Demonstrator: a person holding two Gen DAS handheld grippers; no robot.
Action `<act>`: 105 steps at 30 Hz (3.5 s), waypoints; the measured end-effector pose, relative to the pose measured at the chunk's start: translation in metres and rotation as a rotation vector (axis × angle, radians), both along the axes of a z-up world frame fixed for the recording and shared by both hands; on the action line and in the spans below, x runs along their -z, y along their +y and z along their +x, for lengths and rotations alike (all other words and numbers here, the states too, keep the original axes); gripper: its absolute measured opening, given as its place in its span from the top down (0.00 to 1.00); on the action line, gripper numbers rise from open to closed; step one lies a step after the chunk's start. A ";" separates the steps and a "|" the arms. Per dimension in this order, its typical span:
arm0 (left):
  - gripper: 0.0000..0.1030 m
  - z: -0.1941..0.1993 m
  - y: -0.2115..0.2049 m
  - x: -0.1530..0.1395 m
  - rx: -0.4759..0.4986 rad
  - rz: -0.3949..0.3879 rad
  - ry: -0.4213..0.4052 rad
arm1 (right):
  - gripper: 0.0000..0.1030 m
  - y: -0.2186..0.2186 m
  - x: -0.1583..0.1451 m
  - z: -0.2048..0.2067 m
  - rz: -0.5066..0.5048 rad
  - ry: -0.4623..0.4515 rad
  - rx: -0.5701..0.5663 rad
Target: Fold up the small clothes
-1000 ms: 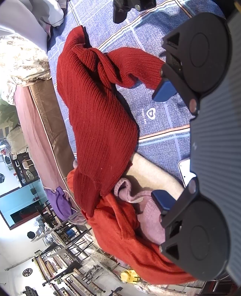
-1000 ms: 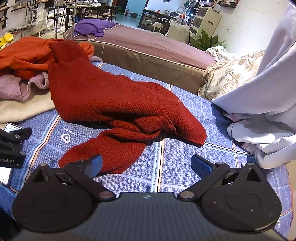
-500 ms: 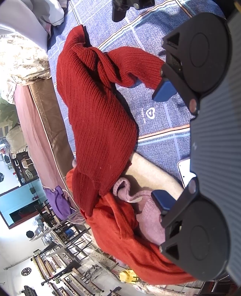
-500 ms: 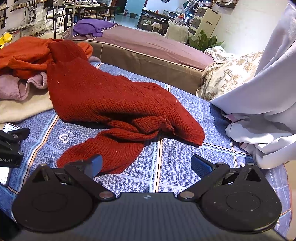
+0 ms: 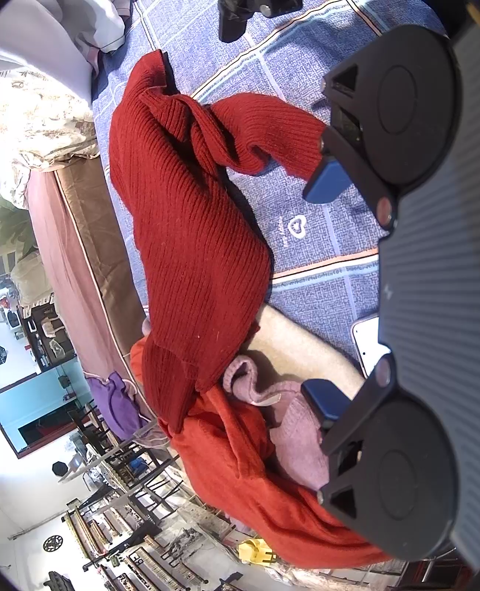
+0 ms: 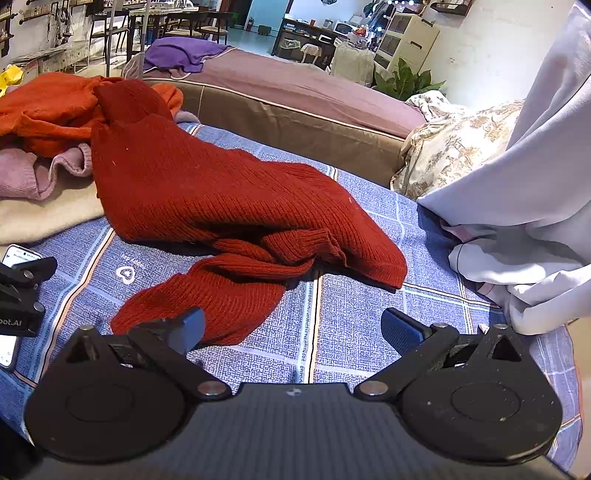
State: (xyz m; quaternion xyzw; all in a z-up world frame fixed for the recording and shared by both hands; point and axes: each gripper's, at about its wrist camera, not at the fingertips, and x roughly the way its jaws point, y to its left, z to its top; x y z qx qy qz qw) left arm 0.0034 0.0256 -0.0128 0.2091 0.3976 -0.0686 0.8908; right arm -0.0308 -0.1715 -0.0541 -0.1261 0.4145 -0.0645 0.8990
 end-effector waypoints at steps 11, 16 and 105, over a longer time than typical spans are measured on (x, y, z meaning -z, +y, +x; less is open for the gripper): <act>0.00 0.001 -0.002 0.003 -0.004 0.000 0.013 | 0.00 -0.001 0.002 0.000 0.003 0.006 0.004; 0.00 0.001 -0.001 0.002 -0.004 0.003 0.014 | 0.00 -0.002 0.003 0.000 0.003 0.006 0.006; 0.06 0.049 -0.067 0.045 0.401 -0.116 -0.165 | 0.00 -0.130 0.059 -0.043 0.330 -0.242 0.221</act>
